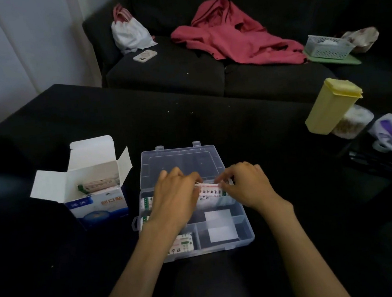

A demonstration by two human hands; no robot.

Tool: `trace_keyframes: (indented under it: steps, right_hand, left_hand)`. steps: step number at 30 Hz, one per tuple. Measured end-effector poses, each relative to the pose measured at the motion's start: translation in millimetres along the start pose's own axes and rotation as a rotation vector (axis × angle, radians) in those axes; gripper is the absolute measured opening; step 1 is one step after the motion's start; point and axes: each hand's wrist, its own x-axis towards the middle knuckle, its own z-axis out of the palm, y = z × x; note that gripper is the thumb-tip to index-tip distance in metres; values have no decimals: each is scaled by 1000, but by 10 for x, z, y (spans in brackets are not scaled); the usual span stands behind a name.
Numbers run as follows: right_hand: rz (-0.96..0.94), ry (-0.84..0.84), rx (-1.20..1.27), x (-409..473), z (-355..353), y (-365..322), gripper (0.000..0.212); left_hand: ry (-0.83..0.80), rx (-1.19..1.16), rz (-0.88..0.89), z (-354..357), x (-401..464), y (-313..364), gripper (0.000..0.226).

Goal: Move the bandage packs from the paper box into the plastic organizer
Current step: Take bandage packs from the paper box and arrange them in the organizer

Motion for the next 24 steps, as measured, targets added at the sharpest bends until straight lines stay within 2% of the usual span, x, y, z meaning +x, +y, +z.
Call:
trace_keyframes:
  steps: [5,10,15,19,24]
  right_hand:
    - [96,-25,-42,106,-25,-58,16]
    - [-39,27,-321,143,-65,-119,25]
    - [21,-91,-442,147,-124,-148,40]
    - [-16,-94,-452,166,-148,-149,33]
    - [-107,-152,-304,207,-147,-128,21]
  left_hand:
    - [8,48,36,-30,-34,-22,28]
    - [28,36,115,34,-23,-107,28]
    - [55,-98,1,8,-9,-217,25]
    - [32,-170,-55,-18,-16,-283,24]
    - [89,-233,-116,34,-8,-264,19]
